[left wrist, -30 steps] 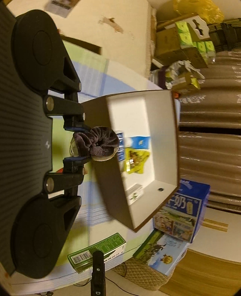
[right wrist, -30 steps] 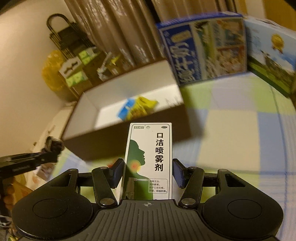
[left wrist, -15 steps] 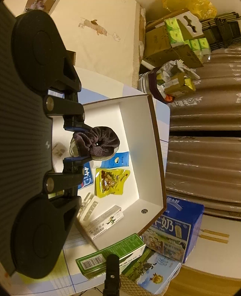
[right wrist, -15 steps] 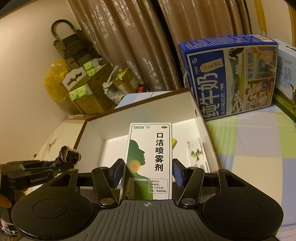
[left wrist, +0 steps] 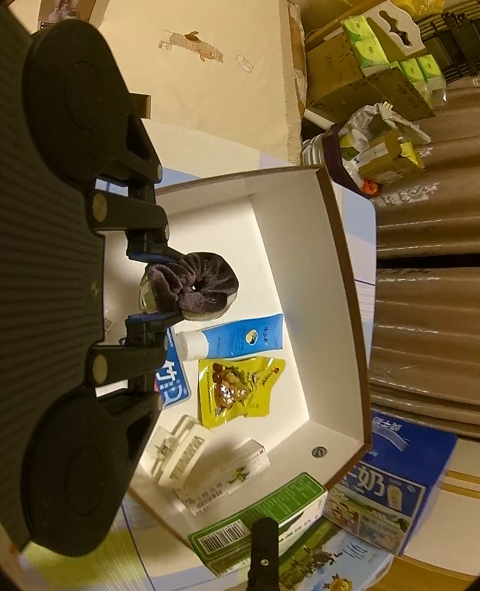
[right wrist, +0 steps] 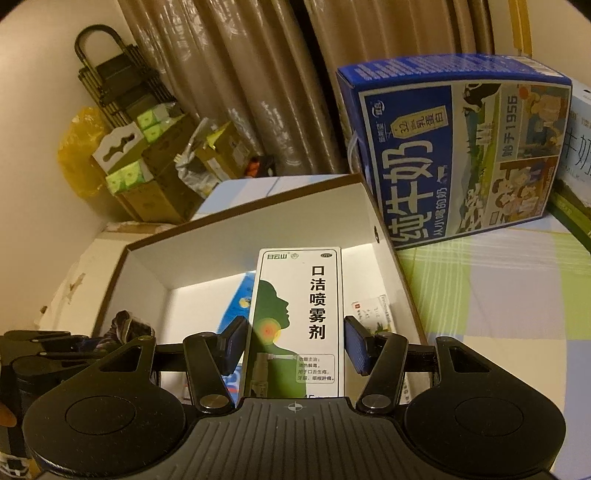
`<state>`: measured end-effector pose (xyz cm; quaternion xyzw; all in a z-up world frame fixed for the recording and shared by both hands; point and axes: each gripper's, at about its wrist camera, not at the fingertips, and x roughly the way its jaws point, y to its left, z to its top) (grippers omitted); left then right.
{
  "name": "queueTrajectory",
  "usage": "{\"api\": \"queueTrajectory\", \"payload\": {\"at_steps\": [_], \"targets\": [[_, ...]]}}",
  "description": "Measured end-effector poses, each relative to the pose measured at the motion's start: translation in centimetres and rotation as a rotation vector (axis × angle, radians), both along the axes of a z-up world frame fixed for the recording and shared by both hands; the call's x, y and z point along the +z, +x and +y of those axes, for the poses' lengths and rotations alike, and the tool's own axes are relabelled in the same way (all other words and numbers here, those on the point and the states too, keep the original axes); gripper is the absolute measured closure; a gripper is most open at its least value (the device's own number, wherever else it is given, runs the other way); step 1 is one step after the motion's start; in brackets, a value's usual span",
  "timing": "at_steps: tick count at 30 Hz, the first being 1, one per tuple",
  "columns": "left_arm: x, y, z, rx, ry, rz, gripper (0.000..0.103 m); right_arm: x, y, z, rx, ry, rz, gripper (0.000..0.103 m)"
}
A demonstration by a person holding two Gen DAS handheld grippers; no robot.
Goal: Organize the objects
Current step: 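Carry the scrunchie and spray box with both tools over the brown box, then lower both items into the box and open both tools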
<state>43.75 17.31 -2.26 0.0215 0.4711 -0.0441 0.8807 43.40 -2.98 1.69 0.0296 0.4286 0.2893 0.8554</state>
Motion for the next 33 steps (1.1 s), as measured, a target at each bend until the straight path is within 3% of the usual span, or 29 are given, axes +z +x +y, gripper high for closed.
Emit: {"api": "queueTrajectory", "payload": {"at_steps": [7, 17, 33], "targets": [[-1.2, 1.6, -0.4, -0.036, 0.019, 0.039, 0.079, -1.3, 1.6, 0.5, -0.005, -0.036, 0.014, 0.05], [-2.0, 2.8, -0.9, -0.09, 0.054, 0.054, 0.053, -2.9, 3.6, 2.0, 0.015, -0.091, 0.03, 0.05], [-2.7, 4.9, -1.3, -0.127, 0.1, 0.047, 0.04, -4.1, 5.3, 5.1, 0.067, -0.164, -0.022, 0.05]]}}
